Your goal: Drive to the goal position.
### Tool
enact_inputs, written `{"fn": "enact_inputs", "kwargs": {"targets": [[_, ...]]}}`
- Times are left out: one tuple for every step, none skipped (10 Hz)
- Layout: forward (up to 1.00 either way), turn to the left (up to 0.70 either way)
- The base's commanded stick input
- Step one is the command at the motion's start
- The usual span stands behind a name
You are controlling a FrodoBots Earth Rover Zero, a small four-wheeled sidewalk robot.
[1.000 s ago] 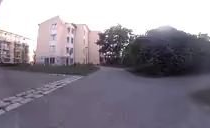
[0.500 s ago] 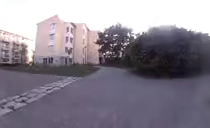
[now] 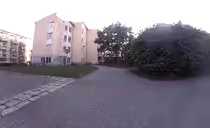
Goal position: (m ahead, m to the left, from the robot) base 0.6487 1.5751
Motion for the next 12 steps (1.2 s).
{"fn": "enact_inputs", "kwargs": {"targets": [[1.0,0.0],[1.0,0.0],[1.0,0.0],[1.0,0.0],[1.0,-0.13],[1.0,-0.27],[0.0,-0.45],[0.0,-0.45],[0.0,-0.45],[0.0,-0.45],[0.0,-0.45],[0.0,-0.45]]}}
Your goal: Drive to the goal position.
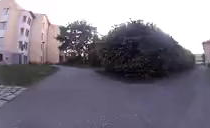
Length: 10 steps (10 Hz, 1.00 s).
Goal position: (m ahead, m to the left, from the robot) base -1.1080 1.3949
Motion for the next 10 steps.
{"fn": "enact_inputs", "kwargs": {"targets": [[0.0,-0.45],[0.0,-0.45],[0.0,-0.45],[0.0,-0.45],[0.0,-0.45],[0.0,-0.45],[0.0,-0.45],[0.0,-0.45],[0.0,-0.45],[0.0,-0.45]]}}
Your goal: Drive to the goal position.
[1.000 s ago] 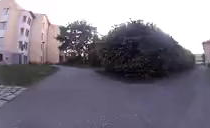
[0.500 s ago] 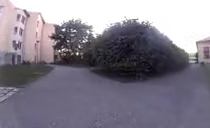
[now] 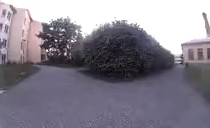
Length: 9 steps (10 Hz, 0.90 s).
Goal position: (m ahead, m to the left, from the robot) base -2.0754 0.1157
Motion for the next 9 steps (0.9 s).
{"fn": "enact_inputs", "kwargs": {"targets": [[0.0,-0.45],[0.0,-0.45],[0.0,-0.45],[0.0,-0.45],[0.0,-0.45],[0.0,-0.45],[0.0,-0.45],[0.0,-0.45],[0.0,-0.45]]}}
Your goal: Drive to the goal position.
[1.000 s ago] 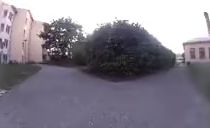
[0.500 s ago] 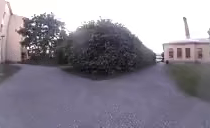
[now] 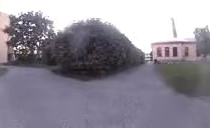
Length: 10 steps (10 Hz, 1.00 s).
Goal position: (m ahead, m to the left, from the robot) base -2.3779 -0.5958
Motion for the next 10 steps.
{"fn": "enact_inputs", "kwargs": {"targets": [[0.0,-0.45],[0.0,-0.45],[0.0,-0.45],[0.0,-0.45],[0.0,-0.45],[0.0,-0.45],[0.0,-0.45],[0.0,-0.45],[0.0,-0.45],[0.0,-0.45]]}}
